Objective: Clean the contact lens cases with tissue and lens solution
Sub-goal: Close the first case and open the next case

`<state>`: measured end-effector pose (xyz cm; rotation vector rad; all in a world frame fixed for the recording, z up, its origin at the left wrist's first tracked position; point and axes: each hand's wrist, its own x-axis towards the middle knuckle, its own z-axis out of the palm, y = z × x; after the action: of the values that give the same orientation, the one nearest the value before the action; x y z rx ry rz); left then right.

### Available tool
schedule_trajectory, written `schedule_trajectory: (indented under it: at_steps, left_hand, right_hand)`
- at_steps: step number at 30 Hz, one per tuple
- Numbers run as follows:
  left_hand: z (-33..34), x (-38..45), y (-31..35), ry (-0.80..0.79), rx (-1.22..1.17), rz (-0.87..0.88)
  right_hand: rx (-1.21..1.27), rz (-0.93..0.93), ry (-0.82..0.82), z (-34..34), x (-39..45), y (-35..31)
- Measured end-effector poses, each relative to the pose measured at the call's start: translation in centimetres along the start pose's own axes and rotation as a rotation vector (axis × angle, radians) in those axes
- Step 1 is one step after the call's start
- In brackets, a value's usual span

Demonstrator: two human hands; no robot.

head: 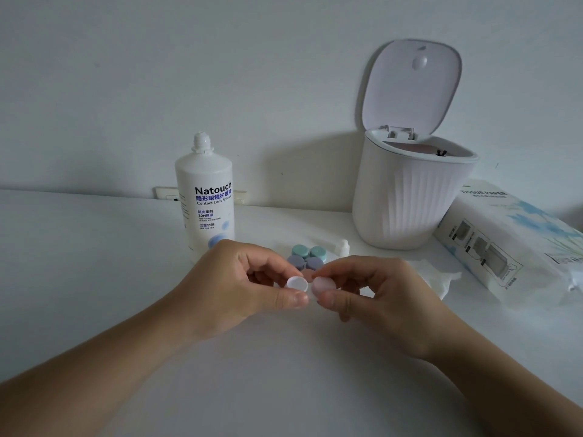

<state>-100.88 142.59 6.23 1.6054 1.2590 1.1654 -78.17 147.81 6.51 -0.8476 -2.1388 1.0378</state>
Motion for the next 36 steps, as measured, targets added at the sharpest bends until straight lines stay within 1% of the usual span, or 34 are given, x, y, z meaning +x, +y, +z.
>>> schedule_trajectory:
  at_steps: [6,10,13,16,18,20,22,25,27,31,34,36]
  left_hand:
    - [-0.1,0.0,0.0,0.015,0.038,0.047]
    - [-0.6,-0.1,-0.2,0.016,0.178,0.161]
    - [-1.4,0.0,-0.4,0.091,0.344,0.213]
    - [-2.0,0.1,-0.6,0.202,0.496,0.199]
    - [-2.0,0.2,-0.9,0.251,0.661,0.172]
    - [-1.9,0.2,-1.0,0.291,0.746,0.155]
    - [-1.8,0.3,-1.2,0.288,0.800,0.118]
    - [-1.8,0.4,-1.5,0.238,0.877,0.016]
    - [-1.8,0.6,-1.7,0.210,0.871,-0.018]
    - [-1.7,1.0,-2.1,0.203,0.834,-0.005]
    - [-1.8,1.0,-2.2,0.197,0.755,0.049]
    - [-1.7,0.9,-1.9,0.172,0.667,0.117]
  right_hand:
    - [-0.033,-0.025,0.023,0.1,-0.3,-0.2]
    - [-0.033,-0.014,0.058,-0.1,-0.2,-0.3]
    - [-0.027,-0.004,0.081,-0.4,-0.3,-0.2]
    - [-0.044,0.023,0.074,-0.6,-0.3,-0.2]
    - [-0.072,0.043,0.067,-0.6,-0.3,-0.1]
    - [-0.100,0.053,0.066,-0.6,-0.2,-0.2]
    - [-0.104,0.061,0.070,-0.6,-0.2,-0.2]
    - [-0.078,0.070,0.061,-0.6,-0.3,-0.1]
    - [-0.086,0.073,0.055,-0.6,-0.3,0.0]
    - [-0.108,0.072,0.054,-0.5,-0.3,0.1]
    - [-0.092,0.070,0.060,-0.6,-0.3,0.1]
    - [-0.074,0.071,0.062,-0.6,-0.2,0.1]
